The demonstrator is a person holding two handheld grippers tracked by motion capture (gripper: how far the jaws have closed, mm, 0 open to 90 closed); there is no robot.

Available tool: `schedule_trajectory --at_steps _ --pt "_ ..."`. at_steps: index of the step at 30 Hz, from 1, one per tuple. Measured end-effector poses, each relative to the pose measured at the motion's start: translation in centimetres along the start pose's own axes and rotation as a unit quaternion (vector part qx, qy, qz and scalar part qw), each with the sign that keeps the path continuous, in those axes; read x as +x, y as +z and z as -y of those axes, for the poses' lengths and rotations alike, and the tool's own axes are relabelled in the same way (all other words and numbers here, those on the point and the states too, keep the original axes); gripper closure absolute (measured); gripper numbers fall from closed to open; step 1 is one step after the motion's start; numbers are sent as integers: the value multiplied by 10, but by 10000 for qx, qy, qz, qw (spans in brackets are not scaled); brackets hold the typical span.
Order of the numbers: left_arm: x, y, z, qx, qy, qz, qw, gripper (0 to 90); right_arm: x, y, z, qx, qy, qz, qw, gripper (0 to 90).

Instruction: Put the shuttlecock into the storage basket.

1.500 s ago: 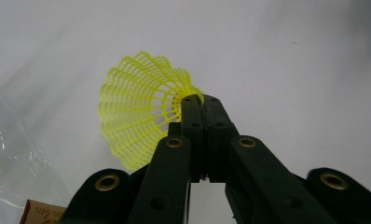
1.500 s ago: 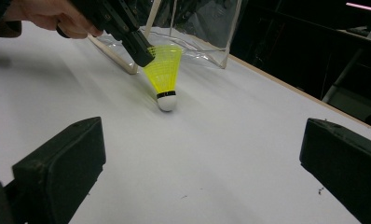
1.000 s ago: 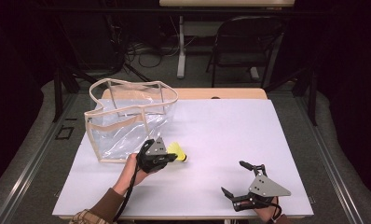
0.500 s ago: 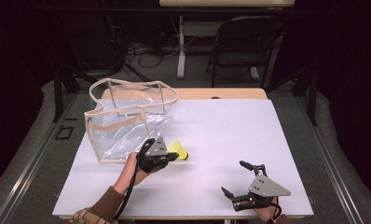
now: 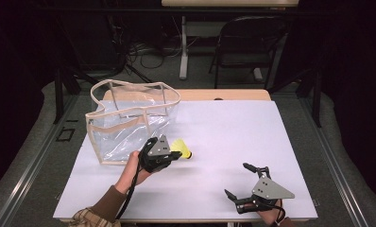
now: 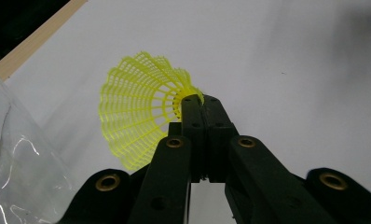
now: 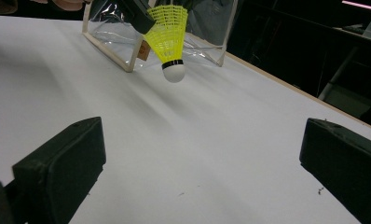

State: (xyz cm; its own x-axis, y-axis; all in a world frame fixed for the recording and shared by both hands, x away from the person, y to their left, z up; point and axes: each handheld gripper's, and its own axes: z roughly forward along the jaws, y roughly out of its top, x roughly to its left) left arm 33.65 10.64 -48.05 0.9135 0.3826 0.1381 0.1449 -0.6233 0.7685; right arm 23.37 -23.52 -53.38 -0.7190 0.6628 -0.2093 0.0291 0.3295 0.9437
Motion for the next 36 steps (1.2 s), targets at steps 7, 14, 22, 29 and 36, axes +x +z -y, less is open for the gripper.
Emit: schedule_trajectory --at_steps 7,14,22,29,36 --pt "1 -2 -5 -17 61 -7 10000 894 0 0 0 12 10 7 10000 0" --pt "3 -5 -12 -49 111 -46 9999 894 0 0 0 10 15 9 10000 0" --pt "6 -9 -20 -84 173 -92 9998 895 0 0 0 16 21 12 10000 0" --pt "9 -12 -27 -83 229 -94 9997 895 0 0 0 18 24 15 10000 0" --pt "13 -14 -34 -120 267 -120 9995 895 0 0 0 19 28 21 10000 0"
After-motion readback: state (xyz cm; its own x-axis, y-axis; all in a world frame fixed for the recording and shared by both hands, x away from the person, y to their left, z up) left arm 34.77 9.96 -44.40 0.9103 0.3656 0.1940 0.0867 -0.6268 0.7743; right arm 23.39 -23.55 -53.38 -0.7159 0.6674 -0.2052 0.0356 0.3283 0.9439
